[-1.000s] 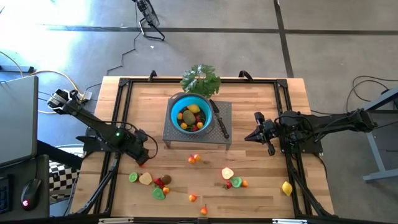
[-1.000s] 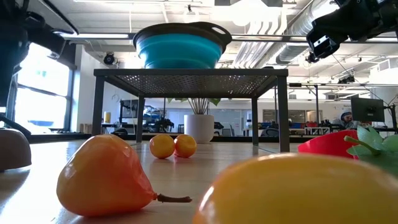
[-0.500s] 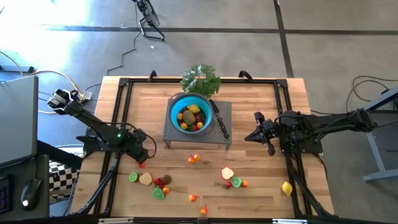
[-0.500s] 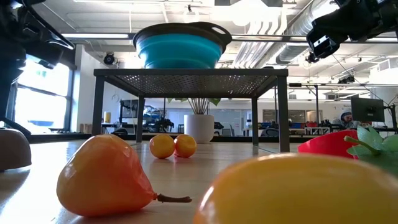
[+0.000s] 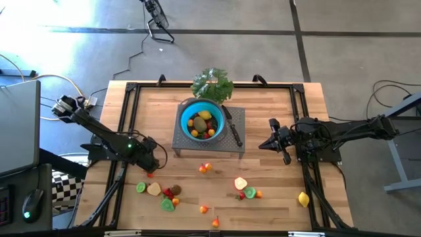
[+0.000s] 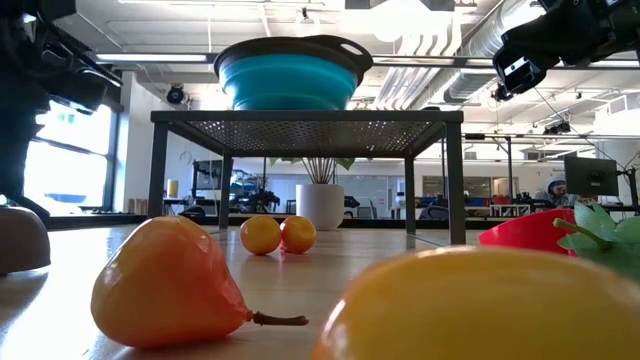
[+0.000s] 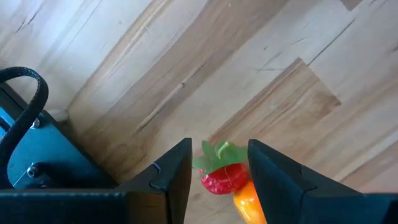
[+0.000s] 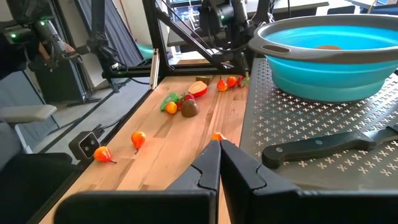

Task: Pick & Place Fruit
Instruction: Put the strawberry into the blue strainer bowl on the shelf

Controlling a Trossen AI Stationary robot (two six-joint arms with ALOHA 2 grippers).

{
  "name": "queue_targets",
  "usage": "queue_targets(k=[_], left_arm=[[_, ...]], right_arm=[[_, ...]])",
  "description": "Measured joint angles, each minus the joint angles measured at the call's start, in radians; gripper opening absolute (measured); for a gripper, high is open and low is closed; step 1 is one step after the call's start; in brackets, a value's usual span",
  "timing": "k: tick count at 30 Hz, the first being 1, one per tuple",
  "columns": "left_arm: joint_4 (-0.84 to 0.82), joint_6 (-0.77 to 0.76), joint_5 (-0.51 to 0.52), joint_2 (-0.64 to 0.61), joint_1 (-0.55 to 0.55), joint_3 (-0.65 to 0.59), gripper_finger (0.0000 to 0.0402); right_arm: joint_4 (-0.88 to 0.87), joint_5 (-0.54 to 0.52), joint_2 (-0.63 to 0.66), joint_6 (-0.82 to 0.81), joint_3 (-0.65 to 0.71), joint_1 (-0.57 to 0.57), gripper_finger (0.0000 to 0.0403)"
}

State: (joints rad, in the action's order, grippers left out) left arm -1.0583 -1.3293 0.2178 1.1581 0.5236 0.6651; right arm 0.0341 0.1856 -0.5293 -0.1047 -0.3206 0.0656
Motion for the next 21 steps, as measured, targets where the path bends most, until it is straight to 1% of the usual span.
queue_targets(k=[4, 11, 21], left_arm=[[0.043, 0.033, -0.027, 0.049, 0.000, 0.000, 0.0149], [0.061, 0.042, -0.029, 0.113, 0.000, 0.000, 0.0149], [0.057, 0.042, -0.028, 0.130, 0.000, -0.002, 0.0149]], right_arm=[[0.000, 0.000, 0.000, 0.000, 0.000, 0.000, 0.0003], [0.000, 0.000, 0.000, 0.000, 0.000, 0.000, 0.0003], [-0.001, 0.000, 0.000, 0.000, 0.000, 0.000, 0.0003]])
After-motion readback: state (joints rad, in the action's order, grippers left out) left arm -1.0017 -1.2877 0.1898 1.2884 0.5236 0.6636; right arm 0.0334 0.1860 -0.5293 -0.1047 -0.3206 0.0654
